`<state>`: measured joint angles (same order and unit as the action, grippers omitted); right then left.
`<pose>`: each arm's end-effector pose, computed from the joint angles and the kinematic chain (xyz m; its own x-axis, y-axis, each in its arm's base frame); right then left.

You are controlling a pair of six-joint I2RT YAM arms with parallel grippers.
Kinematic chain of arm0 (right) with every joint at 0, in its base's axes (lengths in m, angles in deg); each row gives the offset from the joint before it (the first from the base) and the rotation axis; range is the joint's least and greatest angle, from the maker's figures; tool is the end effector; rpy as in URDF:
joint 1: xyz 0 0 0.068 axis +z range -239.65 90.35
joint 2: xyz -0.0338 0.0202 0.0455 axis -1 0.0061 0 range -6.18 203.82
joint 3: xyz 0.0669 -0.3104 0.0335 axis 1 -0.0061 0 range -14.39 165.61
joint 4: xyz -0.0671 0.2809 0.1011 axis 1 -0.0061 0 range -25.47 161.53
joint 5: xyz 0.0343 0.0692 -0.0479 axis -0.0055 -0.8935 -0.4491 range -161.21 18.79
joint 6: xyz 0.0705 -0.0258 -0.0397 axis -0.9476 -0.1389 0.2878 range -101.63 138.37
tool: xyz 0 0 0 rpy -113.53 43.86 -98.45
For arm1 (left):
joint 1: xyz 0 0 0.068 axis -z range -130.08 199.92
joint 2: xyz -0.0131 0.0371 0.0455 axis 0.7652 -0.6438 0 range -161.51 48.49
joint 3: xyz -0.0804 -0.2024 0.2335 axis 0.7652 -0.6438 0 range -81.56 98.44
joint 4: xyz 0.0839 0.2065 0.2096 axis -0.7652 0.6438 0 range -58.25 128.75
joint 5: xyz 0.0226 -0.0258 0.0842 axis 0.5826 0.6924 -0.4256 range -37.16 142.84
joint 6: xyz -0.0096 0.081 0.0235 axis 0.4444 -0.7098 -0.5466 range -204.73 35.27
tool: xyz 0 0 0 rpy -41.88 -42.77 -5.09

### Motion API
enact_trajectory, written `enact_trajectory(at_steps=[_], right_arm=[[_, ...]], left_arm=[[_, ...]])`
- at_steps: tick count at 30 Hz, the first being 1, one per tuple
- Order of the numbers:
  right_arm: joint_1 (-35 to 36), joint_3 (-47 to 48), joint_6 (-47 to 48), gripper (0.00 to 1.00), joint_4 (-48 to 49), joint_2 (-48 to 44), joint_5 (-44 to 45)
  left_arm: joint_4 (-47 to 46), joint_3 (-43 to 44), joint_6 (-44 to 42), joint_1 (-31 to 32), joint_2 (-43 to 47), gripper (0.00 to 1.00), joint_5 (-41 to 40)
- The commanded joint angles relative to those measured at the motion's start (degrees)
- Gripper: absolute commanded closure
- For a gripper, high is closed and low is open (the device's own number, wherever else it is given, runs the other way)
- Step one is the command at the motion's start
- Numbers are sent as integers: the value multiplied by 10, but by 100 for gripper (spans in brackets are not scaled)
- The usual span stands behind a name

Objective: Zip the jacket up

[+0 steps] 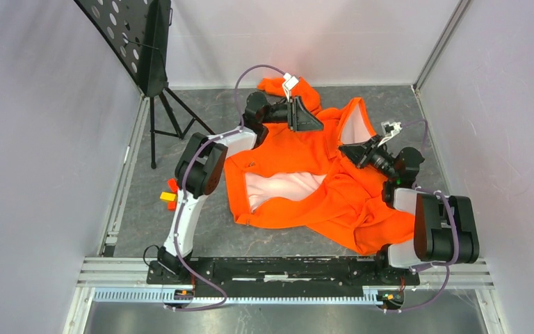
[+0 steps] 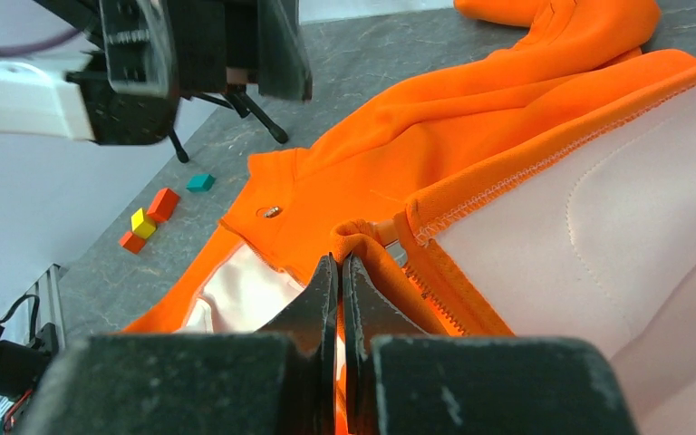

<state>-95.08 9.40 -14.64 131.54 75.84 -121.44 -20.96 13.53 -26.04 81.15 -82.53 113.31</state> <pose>0.3071 0.0285 0.2094 -0.3578 0.3842 -0.8511 -0.6075 0.5964 0.5246 0.4814 -0.3678 0.2579 -0.6987 -0.0690 -0.7121 0.7138 -0.1332 -0.6875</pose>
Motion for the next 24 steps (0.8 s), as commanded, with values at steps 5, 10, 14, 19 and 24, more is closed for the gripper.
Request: enact_trajectory(at_steps=[5,10,14,19,24], right_arm=[[-1,12,14,100,7,-20,-13],[-1,19,10,100,3,-16,-18],[-1,21,11,100,0,-16,-17],[-1,25,12,100,-6,-21,-17],[-1,28,13,100,-11,-24,-18]], left_arm=[[-270,17,77,17,-90,38,104],[-239,35,42,26,-119,38,98],[-128,44,-62,30,-119,36,82],[-89,68,-104,35,-144,34,68],[-100,125,-80,36,-183,34,73]])
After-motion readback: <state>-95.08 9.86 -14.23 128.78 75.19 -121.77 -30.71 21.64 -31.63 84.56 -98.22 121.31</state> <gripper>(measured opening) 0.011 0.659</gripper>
